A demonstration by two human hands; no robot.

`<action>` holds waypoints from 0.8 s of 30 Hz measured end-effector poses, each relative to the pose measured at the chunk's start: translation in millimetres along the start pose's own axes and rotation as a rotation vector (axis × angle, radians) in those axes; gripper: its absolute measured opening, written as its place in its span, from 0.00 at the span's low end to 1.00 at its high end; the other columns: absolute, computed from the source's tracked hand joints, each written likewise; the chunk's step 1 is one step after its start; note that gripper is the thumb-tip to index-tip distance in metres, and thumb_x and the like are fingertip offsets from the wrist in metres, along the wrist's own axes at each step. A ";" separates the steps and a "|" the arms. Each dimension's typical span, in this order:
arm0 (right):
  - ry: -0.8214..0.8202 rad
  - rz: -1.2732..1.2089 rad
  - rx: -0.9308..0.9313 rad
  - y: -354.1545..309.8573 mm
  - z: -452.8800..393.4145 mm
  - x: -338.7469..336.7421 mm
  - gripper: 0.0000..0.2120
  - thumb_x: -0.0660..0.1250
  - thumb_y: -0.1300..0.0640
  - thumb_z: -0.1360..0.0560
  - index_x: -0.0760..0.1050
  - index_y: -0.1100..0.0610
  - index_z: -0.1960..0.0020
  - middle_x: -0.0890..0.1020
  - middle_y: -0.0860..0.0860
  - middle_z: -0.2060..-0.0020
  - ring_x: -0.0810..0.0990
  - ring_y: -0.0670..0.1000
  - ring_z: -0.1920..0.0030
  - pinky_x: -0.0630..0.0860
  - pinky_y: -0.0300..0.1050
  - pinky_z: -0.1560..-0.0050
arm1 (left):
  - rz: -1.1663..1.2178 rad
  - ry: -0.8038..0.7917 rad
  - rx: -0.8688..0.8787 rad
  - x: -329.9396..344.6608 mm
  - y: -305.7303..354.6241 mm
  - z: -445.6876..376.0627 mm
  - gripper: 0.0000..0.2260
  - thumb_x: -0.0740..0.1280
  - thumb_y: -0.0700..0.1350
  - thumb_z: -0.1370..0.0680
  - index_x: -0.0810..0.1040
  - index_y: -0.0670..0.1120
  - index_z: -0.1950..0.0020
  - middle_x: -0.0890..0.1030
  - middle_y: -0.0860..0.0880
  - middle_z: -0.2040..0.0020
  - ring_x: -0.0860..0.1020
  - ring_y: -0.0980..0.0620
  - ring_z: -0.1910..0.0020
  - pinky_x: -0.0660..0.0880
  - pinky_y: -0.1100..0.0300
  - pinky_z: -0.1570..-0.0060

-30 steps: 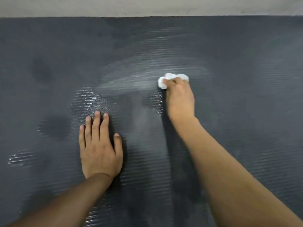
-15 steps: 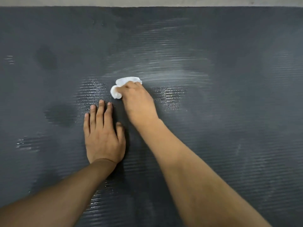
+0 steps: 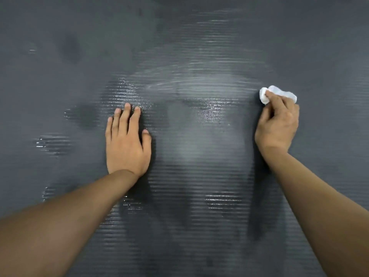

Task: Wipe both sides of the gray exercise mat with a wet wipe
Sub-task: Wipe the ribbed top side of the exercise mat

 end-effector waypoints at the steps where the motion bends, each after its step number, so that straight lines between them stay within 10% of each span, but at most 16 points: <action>1: 0.003 0.000 -0.006 -1.3 0.4 -1.4 0.17 0.59 0.61 0.23 0.79 0.50 0.38 0.79 0.49 0.48 0.74 0.54 0.48 0.72 0.45 0.43 | 0.016 -0.027 0.011 -1.5 1.7 0.4 0.26 0.55 0.49 0.18 0.64 0.45 0.20 0.61 0.43 0.18 0.57 0.40 0.19 0.50 0.45 0.19; 6: 0.007 -0.038 -0.068 -5.7 -2.3 -0.6 0.16 0.58 0.62 0.23 0.79 0.52 0.40 0.79 0.51 0.49 0.74 0.56 0.44 0.72 0.50 0.41 | -0.116 -0.322 0.076 -24.3 -0.7 11.5 0.29 0.68 0.55 0.21 0.64 0.54 0.21 0.63 0.47 0.22 0.63 0.39 0.24 0.64 0.36 0.29; 11: -0.018 0.033 -0.086 -10.6 0.0 1.9 0.14 0.57 0.62 0.23 0.78 0.52 0.43 0.79 0.54 0.49 0.74 0.59 0.43 0.69 0.50 0.43 | -0.227 -0.715 0.175 -5.6 -31.5 41.1 0.48 0.72 0.64 0.26 0.37 0.68 0.21 0.38 0.52 0.17 0.48 0.41 0.18 0.60 0.37 0.24; 17: -0.109 0.052 0.101 -38.6 5.1 16.2 0.15 0.56 0.62 0.29 0.80 0.53 0.54 0.81 0.55 0.52 0.77 0.59 0.45 0.73 0.48 0.47 | -0.222 -0.752 0.119 1.4 -24.0 41.3 0.47 0.71 0.61 0.23 0.37 0.65 0.19 0.33 0.53 0.18 0.41 0.42 0.18 0.55 0.33 0.23; 24: -0.680 0.025 -0.442 -241.1 125.5 112.7 0.10 0.63 0.60 0.28 0.80 0.49 0.56 0.79 0.50 0.42 0.73 0.55 0.39 0.73 0.45 0.47 | -0.208 -0.751 0.100 -0.4 -24.6 39.2 0.47 0.73 0.59 0.24 0.40 0.64 0.19 0.35 0.53 0.17 0.42 0.41 0.18 0.54 0.32 0.24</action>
Point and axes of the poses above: each hand's wrist, its own z-axis away from the middle knuckle, its own x-axis out of the palm, y = z × x, the point moved 10 cm from there along -z, towards the middle knuckle
